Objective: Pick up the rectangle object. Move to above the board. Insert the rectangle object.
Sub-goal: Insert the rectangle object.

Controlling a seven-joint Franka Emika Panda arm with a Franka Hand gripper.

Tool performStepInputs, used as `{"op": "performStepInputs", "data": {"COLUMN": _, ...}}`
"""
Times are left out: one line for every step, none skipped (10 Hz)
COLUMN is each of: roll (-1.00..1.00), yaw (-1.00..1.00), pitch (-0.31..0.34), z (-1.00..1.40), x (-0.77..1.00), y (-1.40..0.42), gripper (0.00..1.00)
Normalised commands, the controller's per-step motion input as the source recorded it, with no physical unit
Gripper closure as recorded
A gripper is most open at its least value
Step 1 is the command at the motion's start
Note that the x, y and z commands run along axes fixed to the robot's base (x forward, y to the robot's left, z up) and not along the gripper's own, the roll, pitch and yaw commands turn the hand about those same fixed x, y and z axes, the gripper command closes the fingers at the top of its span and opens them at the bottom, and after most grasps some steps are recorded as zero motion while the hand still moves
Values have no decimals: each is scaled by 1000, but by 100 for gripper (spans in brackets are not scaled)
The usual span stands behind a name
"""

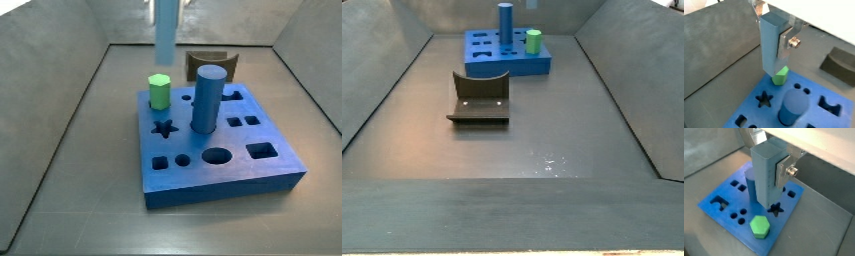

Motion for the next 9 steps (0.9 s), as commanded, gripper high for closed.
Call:
{"op": "performStepInputs", "data": {"roll": 166, "yaw": -89, "pitch": 0, "z": 903, "x": 266, "y": 0, "gripper": 100}}
{"op": "performStepInputs", "data": {"roll": 180, "yaw": -251, "pitch": 0, "z": 689, "x": 220, "y": 0, "gripper": 100}}
{"op": "performStepInputs", "data": {"roll": 251, "yaw": -209, "pitch": 0, "z": 223, "x": 309, "y": -297, "gripper": 100}}
{"op": "performStepInputs", "data": {"roll": 0, "yaw": 0, "pitch": 0, "z": 0, "x": 0, "y": -34, "gripper": 100}}
{"op": "performStepInputs", "data": {"roll": 40, "yaw": -220, "pitch": 240, "z": 209, "x": 666, "y": -60, "gripper": 100}}
{"op": "performStepInputs", "data": {"roll": 0, "yaw": -151, "pitch": 211, "z": 400, "x": 820, "y": 0, "gripper": 100}}
{"op": "performStepInputs", "data": {"roll": 0, "yaw": -40, "pitch": 231, "z": 514, "x": 949, "y": 0, "gripper": 100}}
{"op": "performStepInputs", "data": {"roll": -63, "yaw": 0, "pitch": 283, "z": 529, "x": 1000, "y": 0, "gripper": 100}}
{"op": "performStepInputs", "data": {"roll": -86, "yaw": -49, "pitch": 351, "z": 357, "x": 860, "y": 0, "gripper": 100}}
